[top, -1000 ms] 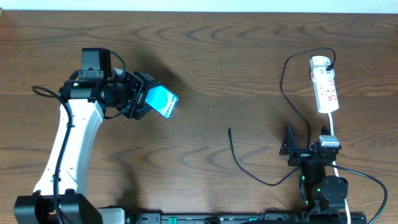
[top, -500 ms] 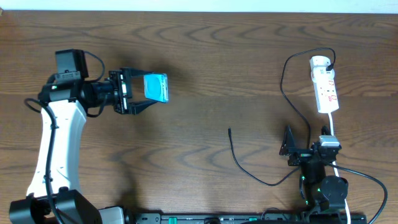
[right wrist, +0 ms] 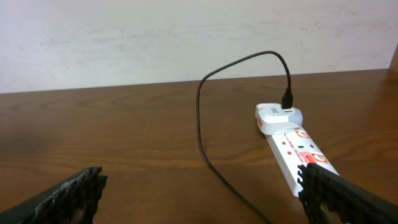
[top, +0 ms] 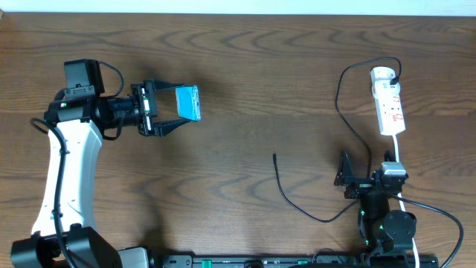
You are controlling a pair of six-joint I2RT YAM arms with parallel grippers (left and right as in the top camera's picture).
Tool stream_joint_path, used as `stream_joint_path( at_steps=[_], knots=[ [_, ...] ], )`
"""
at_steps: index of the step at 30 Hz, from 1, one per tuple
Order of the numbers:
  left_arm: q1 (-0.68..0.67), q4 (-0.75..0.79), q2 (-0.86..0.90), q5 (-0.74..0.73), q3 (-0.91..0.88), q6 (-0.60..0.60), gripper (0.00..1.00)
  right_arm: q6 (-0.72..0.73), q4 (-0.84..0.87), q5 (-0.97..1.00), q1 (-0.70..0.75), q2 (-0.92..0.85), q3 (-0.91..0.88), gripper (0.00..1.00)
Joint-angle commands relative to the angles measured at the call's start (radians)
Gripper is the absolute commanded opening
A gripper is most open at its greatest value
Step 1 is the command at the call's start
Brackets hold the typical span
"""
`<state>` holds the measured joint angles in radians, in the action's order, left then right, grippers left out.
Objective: Plug charger to phone and switch on socket
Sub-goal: 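Lift the phone with the left gripper and tilt it upright, then swing the right gripper toward the phone held by the left gripper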
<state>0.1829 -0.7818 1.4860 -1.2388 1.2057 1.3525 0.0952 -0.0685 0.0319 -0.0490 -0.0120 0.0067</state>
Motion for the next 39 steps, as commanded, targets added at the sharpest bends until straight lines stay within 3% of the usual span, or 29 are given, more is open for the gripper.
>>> stream_joint_path(
  at_steps=[1,5,10,17,22,36,39],
  knots=[
    [0.003,0.001,-0.021,0.051,0.014,-0.056,0.07,-0.006,-0.003,-0.001,-0.007,0.005,-0.001,0.99],
    [0.003,-0.004,-0.021,0.19,0.014,-0.117,0.07,-0.006,-0.003,-0.001,-0.007,0.005,-0.001,0.99],
    [0.0,-0.025,-0.02,0.47,0.014,-0.255,0.07,-0.006,-0.003,-0.001,-0.007,0.005,-0.001,0.99],
    [-0.04,-0.132,-0.016,0.904,0.006,-0.279,0.07,-0.006,-0.003,-0.001,-0.007,0.005,-0.001,0.99],
    [-0.098,-0.167,-0.015,1.127,0.006,-0.279,0.07,-0.006,-0.003,-0.001,-0.007,0.005,-0.001,0.99],
    [-0.14,-0.164,0.005,1.187,0.006,-0.259,0.07,-0.006,-0.002,-0.001,-0.007,0.005,-0.001,0.99],
    [-0.14,-0.163,0.005,1.186,0.006,-0.259,0.07,0.058,0.092,-0.028,-0.007,0.005,-0.001,0.99]
  ],
)
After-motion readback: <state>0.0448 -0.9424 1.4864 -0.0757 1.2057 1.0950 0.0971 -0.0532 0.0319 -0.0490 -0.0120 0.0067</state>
